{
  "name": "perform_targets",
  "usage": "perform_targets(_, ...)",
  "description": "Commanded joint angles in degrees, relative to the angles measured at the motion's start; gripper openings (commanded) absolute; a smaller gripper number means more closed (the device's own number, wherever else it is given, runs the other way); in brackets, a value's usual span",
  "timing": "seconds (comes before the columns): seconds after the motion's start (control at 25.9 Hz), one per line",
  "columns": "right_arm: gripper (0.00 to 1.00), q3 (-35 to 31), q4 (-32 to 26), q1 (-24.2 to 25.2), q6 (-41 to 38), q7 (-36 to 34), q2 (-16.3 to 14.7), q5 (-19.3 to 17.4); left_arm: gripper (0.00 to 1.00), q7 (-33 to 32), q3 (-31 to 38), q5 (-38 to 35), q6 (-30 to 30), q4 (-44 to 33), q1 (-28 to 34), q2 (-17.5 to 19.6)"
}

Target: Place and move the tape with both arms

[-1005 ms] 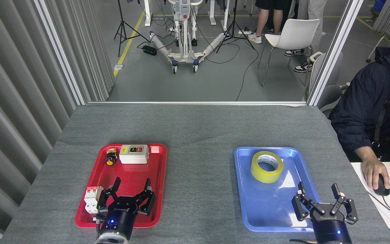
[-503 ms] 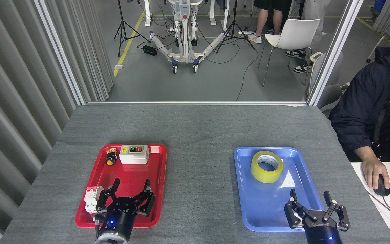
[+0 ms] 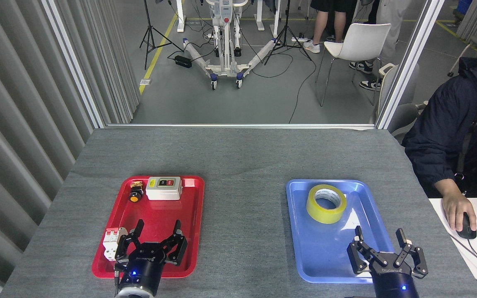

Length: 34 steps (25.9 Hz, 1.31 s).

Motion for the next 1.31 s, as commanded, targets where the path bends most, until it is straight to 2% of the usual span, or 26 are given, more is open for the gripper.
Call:
perform_targets(0.0,0.99,0.0,-0.06,-0.01,0.01,-2.17,0.01,0.0,1.0,0.01,0.44,0.16,0.19,-0.04,0.72,-0.21)
perform_targets(1.28,0.99,0.62,0.02,1.22,0.01,-2.35,0.01,-0.26,1.0,-0.08,1.85,-0.19,0.02,-0.31,0.72,-0.47)
